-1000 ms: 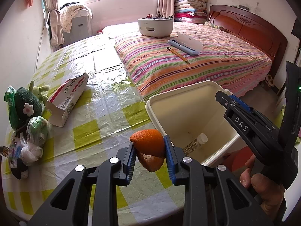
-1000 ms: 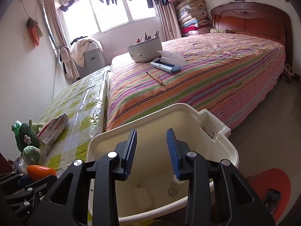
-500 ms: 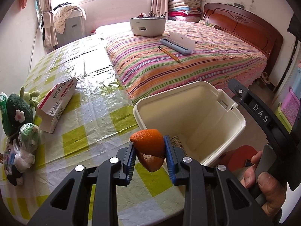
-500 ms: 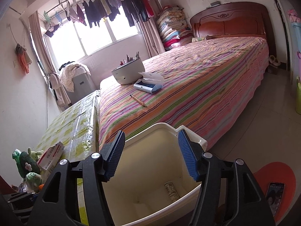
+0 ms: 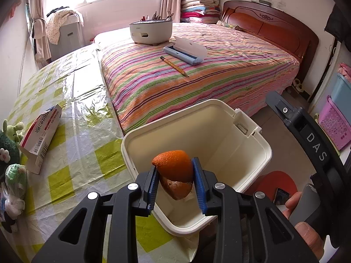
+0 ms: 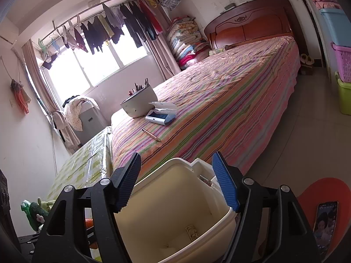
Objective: Collect trash
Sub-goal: 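Lower the orange peel into the cream bin and open the left tool, then move the right tool to the table and grasp the white-and-red cardboard box, then grasp the green plastic snack bag with the left tool while the right tool holds the box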
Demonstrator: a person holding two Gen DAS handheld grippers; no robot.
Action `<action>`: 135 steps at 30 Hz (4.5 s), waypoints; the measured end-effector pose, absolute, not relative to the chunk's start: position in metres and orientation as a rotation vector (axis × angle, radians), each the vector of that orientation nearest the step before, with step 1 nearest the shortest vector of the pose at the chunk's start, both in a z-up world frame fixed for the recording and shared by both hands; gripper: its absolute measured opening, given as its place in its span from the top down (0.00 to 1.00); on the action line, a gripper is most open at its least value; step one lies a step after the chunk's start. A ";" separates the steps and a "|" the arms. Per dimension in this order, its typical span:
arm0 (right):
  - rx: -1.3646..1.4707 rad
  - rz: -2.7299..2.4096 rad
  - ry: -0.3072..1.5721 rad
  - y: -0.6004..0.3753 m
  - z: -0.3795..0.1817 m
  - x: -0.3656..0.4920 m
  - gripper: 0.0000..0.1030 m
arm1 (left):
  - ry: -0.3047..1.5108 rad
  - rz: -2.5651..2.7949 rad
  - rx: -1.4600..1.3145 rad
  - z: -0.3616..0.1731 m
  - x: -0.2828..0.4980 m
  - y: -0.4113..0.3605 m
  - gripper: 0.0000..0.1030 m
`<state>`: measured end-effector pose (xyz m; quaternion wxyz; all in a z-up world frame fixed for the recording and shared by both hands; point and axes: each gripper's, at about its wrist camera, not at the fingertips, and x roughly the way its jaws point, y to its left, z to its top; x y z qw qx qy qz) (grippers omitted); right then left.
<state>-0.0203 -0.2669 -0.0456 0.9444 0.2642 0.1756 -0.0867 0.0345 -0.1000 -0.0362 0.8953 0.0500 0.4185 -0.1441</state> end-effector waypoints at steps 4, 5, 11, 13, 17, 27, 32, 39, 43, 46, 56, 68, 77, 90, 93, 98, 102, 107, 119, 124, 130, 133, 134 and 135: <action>0.550 -0.179 0.354 -0.267 -0.046 -0.021 0.34 | 0.872 -0.298 0.095 -0.039 0.040 -0.101 0.70; 0.549 -0.178 0.358 -0.267 -0.047 -0.020 0.34 | 0.876 -0.302 0.095 -0.039 0.041 -0.102 0.70; 0.544 -0.172 0.365 -0.264 -0.047 -0.018 0.34 | 0.897 -0.305 0.072 -0.041 0.044 -0.099 0.30; 0.543 -0.171 0.370 -0.263 -0.047 -0.017 0.34 | 0.884 -0.299 0.066 -0.039 0.041 -0.097 0.27; 0.541 -0.160 0.377 -0.258 -0.047 -0.015 0.33 | 0.868 -0.289 0.088 -0.036 0.036 -0.093 0.25; 0.508 -0.112 0.397 -0.239 -0.043 -0.007 0.31 | 0.884 -0.231 0.041 -0.037 0.029 -0.061 0.25; 0.489 -0.094 0.411 -0.230 -0.044 -0.004 0.30 | 0.894 -0.206 0.007 -0.038 0.029 -0.045 0.25; 0.463 -0.056 0.422 -0.214 -0.041 0.001 0.29 | 0.864 -0.174 0.007 -0.032 0.026 -0.022 0.25; 0.402 -0.006 0.419 -0.192 -0.035 0.006 0.29 | 0.822 -0.131 0.032 -0.022 0.025 -0.001 0.25; 0.346 0.034 0.410 -0.174 -0.030 0.008 0.27 | 0.792 -0.084 0.050 -0.015 0.024 0.018 0.25; 0.257 0.209 0.452 -0.113 -0.027 0.024 0.25 | 0.711 0.044 0.002 0.000 0.018 0.097 0.25; 0.084 0.413 0.577 0.004 -0.029 0.059 0.24 | 0.680 0.254 -0.137 0.001 0.004 0.206 0.25; -0.142 0.456 0.715 0.091 -0.050 0.088 0.24 | 0.686 0.265 -0.183 -0.006 -0.004 0.232 0.25; -0.510 0.353 0.705 0.156 -0.061 0.121 0.65 | 0.736 0.321 -0.238 -0.021 -0.018 0.275 0.25; -0.510 0.356 0.720 0.153 -0.067 0.125 0.81 | 0.752 0.320 -0.262 -0.025 -0.017 0.280 0.25; -0.420 0.374 0.659 0.138 -0.049 0.122 0.99 | 0.770 0.313 -0.279 -0.030 -0.018 0.285 0.25; -0.291 0.420 0.643 0.118 -0.033 0.119 0.99 | 0.763 0.305 -0.282 -0.029 -0.020 0.286 0.25; -0.164 0.475 0.606 0.098 -0.014 0.107 0.99 | 0.693 0.297 -0.302 -0.014 -0.012 0.285 0.25; -0.041 0.514 0.545 0.052 0.010 0.086 0.99 | 0.707 0.350 -0.122 -0.001 0.083 0.254 0.25; 0.003 0.509 0.547 0.029 0.012 0.086 0.99 | 0.677 0.423 -0.199 -0.007 0.086 0.270 0.77; 0.062 0.497 0.526 0.002 0.017 0.084 0.99 | 0.610 0.461 -0.232 -0.002 0.067 0.273 0.92; 0.081 0.490 0.503 -0.007 0.022 0.080 0.99 | 0.559 0.469 -0.232 0.006 0.055 0.265 0.92; 0.082 0.489 0.497 -0.009 0.023 0.079 0.99 | 0.544 0.466 -0.227 0.009 0.053 0.261 0.92; 0.083 0.486 0.490 -0.011 0.024 0.077 0.99 | 0.529 0.461 -0.225 0.013 0.050 0.257 0.92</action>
